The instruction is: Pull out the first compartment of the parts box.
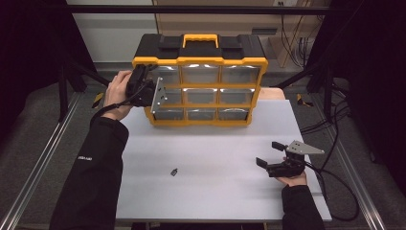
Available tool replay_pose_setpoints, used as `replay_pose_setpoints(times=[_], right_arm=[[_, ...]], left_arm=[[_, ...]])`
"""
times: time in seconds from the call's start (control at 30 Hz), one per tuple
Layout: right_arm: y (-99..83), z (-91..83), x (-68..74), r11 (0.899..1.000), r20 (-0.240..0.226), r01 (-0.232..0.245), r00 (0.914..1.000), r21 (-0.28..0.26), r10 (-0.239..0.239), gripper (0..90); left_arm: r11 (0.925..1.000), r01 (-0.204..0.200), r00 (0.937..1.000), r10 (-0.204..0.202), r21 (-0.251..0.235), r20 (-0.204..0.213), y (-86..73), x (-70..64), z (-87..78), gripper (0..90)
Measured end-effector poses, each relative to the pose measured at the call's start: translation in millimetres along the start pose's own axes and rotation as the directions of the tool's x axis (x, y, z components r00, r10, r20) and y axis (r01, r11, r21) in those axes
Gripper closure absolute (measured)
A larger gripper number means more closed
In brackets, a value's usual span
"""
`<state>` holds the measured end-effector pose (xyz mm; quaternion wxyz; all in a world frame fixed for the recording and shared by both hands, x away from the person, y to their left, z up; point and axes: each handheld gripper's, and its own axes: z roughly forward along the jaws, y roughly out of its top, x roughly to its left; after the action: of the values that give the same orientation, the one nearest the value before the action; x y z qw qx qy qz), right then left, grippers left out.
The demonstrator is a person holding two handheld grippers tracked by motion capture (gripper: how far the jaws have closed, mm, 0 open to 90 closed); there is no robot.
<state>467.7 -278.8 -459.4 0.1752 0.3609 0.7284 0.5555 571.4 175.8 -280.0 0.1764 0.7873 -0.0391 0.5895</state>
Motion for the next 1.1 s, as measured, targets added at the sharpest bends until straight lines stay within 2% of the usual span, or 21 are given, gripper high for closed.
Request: replay_pose_setpoints(times=[0.07, 0.13, 0.33, 0.9, 1.1], right_arm=[[0.0, -0.2, 0.0, 1.000, -0.001, 0.000, 1.0000, -0.001, 0.000, 0.3], [0.1, -0.3, 0.1, 1.000, 0.000, -0.001, 1.0000, -0.001, 0.001, 0.3], [0.1, -0.2, 0.0, 1.000, 0.000, -0.001, 1.0000, -0.001, 0.001, 0.3], [0.1, -0.2, 0.0, 1.000, 0.000, 0.000, 1.0000, -0.001, 0.000, 0.3], [0.1, -0.4, 0.1, 1.000, -0.001, -0.001, 1.0000, -0.002, 0.001, 0.3]], left_arm=[[1.0000, -0.005, 1.0000, 0.005, -0.001, -0.006, -0.1, -0.5, 0.7, 23.9], [0.9995, -0.030, 0.9992, 0.030, 0.008, -0.025, -0.1, -1.8, 1.4, 25.8], [0.9986, -0.051, 0.9973, 0.052, 0.013, -0.052, -1.0, -2.7, 2.0, 30.9], [0.9972, -0.075, 0.9914, 0.075, 0.009, -0.107, -2.7, -2.7, 0.5, 49.3], [0.9957, -0.092, 0.9872, 0.093, 0.011, -0.130, -3.2, -3.1, 0.1, 54.5]])
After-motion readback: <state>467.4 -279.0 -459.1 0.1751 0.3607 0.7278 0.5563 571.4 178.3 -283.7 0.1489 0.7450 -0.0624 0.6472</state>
